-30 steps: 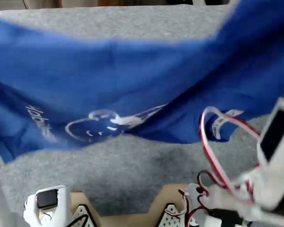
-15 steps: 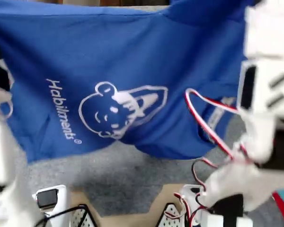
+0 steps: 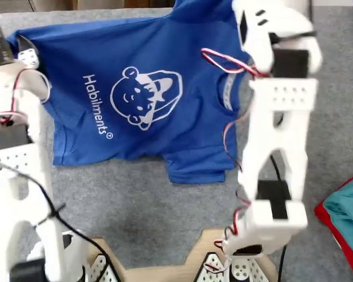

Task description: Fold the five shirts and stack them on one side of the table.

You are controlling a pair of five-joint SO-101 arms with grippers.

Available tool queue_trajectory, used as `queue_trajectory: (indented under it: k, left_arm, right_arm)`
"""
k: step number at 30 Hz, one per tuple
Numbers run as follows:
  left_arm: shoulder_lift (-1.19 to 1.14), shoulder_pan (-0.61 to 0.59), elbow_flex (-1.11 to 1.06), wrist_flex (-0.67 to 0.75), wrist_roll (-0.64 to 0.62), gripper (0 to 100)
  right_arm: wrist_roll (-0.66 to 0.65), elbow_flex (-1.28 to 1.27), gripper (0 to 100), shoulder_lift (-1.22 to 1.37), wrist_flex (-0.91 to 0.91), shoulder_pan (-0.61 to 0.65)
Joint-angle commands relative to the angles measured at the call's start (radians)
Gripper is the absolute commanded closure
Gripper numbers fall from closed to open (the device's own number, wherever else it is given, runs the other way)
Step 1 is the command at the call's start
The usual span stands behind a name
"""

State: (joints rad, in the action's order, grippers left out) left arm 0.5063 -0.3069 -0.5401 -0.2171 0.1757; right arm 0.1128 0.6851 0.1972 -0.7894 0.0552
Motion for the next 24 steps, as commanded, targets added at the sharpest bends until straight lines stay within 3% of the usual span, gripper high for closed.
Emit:
queue_trajectory:
  k: [1, 8, 11, 17, 24]
  left_arm:
    - [-0.131, 0.0, 0.003, 0.126, 0.014, 98]
    - [-0.49, -0.002, 0.176, 0.152, 0.014, 98]
    - [-0.641, 0.0, 0.293, 0.101, 0.014, 98]
    - [-0.834, -0.006, 0.578, -0.241, 0.014, 98]
    - [-0.854, 0.006, 0.825, -0.741, 0.014, 98]
  right_arm:
    - [-0.003, 0.001, 99.4, 0.094, 0.068, 0.012]
    - [-0.003, 0.001, 99.4, 0.269, 0.115, 0.025]
    - [0.035, 0.005, 99.4, 0.305, 0.089, 0.027]
    - [0.097, 0.117, 99.4, 0.308, -0.126, 0.027]
    - [0.087, 0.346, 99.4, 0.311, -0.566, 0.042]
